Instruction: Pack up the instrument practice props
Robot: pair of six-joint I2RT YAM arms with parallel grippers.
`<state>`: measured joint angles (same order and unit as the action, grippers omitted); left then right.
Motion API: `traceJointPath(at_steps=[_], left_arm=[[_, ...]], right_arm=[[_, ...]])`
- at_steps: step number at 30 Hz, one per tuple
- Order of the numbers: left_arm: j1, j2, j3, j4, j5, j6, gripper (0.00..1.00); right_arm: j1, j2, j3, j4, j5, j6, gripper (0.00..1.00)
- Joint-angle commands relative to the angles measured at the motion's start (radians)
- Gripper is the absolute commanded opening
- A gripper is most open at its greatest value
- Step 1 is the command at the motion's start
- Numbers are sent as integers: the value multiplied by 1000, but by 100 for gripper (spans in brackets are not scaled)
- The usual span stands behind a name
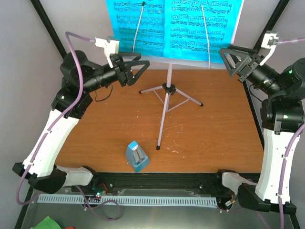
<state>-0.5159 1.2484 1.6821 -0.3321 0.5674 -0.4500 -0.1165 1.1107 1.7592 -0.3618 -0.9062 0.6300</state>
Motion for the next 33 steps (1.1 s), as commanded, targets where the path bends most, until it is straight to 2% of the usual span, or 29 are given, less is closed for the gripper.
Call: traceJointPath(at_steps=[1,6,15,23,27,33], left_arm=[[-49,94,146,15,-18,7,78],[-61,185,252,11,-44,7,74],[-61,303,375,32,-57,-1,71],[-60,373,446,51,-45,-12,62],[-61,409,491,48,-26,-21,51],[-69,442,515,67,-9,-35,47]], right_arm=[[69,30,58,-63,3,-15,76],[182,75,117,-137,104,-93,72],[265,140,181,-150,196,-141,65],[288,170,201,-134,213,-146,61],[296,182,210,-136,224,-154,60],[306,191,218,-121,227,-156,58]])
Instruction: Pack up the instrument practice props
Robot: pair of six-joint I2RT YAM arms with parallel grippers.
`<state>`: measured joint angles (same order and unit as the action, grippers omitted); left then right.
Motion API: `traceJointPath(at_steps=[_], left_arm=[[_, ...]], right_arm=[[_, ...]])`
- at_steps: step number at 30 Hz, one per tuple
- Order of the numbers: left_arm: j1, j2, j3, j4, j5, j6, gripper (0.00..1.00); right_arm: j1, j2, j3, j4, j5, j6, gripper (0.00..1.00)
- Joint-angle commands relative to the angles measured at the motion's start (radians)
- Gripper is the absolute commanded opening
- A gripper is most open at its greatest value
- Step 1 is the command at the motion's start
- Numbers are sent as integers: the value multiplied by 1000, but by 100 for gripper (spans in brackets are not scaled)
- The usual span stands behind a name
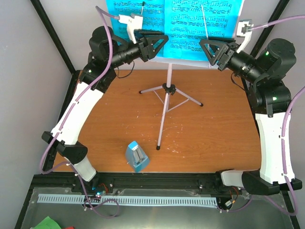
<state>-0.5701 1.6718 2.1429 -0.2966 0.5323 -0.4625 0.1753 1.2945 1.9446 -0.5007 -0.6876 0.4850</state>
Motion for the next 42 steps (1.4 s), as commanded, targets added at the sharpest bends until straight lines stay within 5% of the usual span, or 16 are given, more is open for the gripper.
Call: traceJointPath(at_steps=[1,15,32,35,38,42], left_arm=[[-18,23,58,36,27,-22,46],[-40,71,103,54,35,-29,37],[-42,84,102,115,66,-59,7],[-42,83,102,114,65,-57,3],[-41,82,101,113,64,-60,2],[-42,81,101,111,61,-62,0]], right_arm=[[15,9,35,18,7,-11,57],[27,28,48,26,12,-22,54],[34,54,51,86,30,-13,42],[36,58,53,92,37,-15,35],[36,54,39,115,27,-18,16],[36,39,1,156,23,-18,3]])
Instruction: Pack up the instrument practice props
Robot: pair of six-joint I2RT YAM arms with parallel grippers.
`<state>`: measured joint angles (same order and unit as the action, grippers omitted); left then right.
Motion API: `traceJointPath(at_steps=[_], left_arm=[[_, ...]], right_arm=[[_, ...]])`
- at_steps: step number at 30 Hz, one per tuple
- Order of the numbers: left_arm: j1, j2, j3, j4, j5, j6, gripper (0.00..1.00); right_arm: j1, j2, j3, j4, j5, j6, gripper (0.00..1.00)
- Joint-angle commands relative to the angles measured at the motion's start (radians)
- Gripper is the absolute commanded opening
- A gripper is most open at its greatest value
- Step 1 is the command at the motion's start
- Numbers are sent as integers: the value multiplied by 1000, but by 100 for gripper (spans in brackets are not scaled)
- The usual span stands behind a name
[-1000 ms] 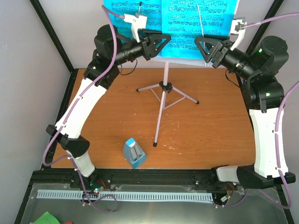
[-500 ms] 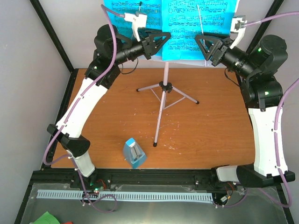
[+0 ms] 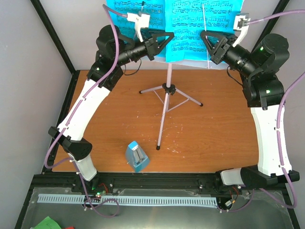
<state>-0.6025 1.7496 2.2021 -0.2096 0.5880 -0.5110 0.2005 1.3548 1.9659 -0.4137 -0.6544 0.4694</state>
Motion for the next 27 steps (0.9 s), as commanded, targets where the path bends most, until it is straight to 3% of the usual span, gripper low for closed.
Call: traceJointPath(at_steps=[1,15,27], left_arm=[[-10,3,43,24,7,-15,0],[-10,-45,33,18,-17,16,0],[31,-271,-119,-57,-113,107,0]], right_arm=[[10,-24,-27,72,-10,-7,3],[11,-41,-70,94,7,-27,3],[11,-51,-87,84,37,-32,3]])
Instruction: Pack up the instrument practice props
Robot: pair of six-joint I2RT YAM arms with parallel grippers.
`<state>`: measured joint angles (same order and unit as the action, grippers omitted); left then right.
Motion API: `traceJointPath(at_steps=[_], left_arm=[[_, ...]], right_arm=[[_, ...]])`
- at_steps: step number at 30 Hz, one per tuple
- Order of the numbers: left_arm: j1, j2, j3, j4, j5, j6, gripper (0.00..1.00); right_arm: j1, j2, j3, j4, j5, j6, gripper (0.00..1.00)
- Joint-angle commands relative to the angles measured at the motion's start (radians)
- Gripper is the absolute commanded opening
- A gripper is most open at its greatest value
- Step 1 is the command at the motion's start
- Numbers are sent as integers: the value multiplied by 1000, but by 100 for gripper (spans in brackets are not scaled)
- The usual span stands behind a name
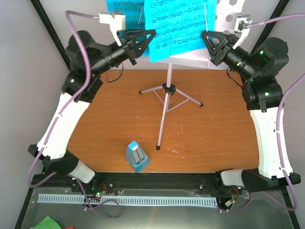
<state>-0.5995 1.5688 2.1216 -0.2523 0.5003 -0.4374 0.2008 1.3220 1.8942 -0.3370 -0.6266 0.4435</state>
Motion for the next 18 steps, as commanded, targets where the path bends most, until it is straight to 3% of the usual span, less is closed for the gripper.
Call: traceJointPath(at_steps=[1,4,9,14,18], left_arm=[[47,-115,-63,-7,-26,25,0],[120,-172,-122,17,9,-18,0],[192,-182,-85,-46,51,-19,0],[295,-216,-121,-47,86,-50,0],[382,-236,-173,-21,168,-92,0]], right_arm=[[10,-19,-20,7,12,-5,3],[10,-23,-30,7,28,-1,3],[11,-25,-39,10,45,11,3],[11,-27,-46,9,48,18,20],[11,-37,-49,9,56,14,27]])
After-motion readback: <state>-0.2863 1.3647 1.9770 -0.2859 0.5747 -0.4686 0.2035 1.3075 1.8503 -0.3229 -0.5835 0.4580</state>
